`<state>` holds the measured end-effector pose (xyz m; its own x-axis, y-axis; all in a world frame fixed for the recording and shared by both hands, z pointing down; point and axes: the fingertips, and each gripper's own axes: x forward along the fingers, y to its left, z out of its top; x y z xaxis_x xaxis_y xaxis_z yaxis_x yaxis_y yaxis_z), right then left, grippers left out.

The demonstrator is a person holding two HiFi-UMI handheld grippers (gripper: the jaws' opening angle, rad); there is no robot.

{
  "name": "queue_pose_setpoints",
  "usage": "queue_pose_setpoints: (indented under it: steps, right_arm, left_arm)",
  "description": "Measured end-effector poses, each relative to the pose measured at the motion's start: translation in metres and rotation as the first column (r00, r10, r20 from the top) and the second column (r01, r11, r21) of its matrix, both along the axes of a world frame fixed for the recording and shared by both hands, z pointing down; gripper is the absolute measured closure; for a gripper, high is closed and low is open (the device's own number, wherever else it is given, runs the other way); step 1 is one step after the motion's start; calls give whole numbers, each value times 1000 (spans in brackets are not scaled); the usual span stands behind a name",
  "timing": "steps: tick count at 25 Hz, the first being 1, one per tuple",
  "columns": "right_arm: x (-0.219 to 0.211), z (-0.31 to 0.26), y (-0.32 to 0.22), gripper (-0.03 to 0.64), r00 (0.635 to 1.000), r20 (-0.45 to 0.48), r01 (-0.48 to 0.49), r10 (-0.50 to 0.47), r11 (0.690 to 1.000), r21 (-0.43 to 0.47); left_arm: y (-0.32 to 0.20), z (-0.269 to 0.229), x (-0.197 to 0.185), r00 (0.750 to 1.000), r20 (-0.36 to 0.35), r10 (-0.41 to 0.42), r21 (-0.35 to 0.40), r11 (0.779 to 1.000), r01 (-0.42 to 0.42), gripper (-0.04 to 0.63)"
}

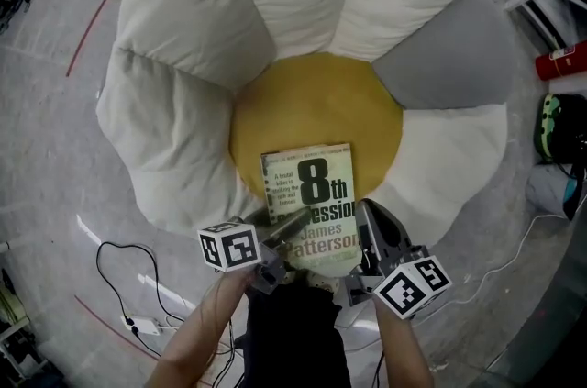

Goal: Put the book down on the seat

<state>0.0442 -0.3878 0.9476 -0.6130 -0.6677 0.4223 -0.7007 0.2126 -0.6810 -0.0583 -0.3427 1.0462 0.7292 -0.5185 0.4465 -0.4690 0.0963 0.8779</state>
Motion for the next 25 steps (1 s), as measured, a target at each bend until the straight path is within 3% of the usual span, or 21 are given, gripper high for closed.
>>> queue_pose_setpoints:
  steps: [4,9,16,21,25]
  right_arm:
    - [2,-22,-3,603,1000,13,1,-1,1000,1]
    - [-1,-42,0,603,1000,18,12,-12,1000,-12]
    - [-12,-79,3,603,999,4,37,-37,999,-17]
    - [-11,-106,8,603,1000,25,19,-18,1000,-18]
    - [-12,-135,12,603,999,43,15,-14,1000,-13]
  left_arm:
    - [7,2,-8,982,189,25,-66,998,-13,157]
    - [16,-9,-24,924,377,60,-86,996,-30,134]
    - [23,-54,-24,932,352,89,-108,993,-54,137]
    - [26,-95,-20,950,295,105,-99,992,-79,141]
    - [27,-128,-20,943,318,93,-73,995,-73,177]
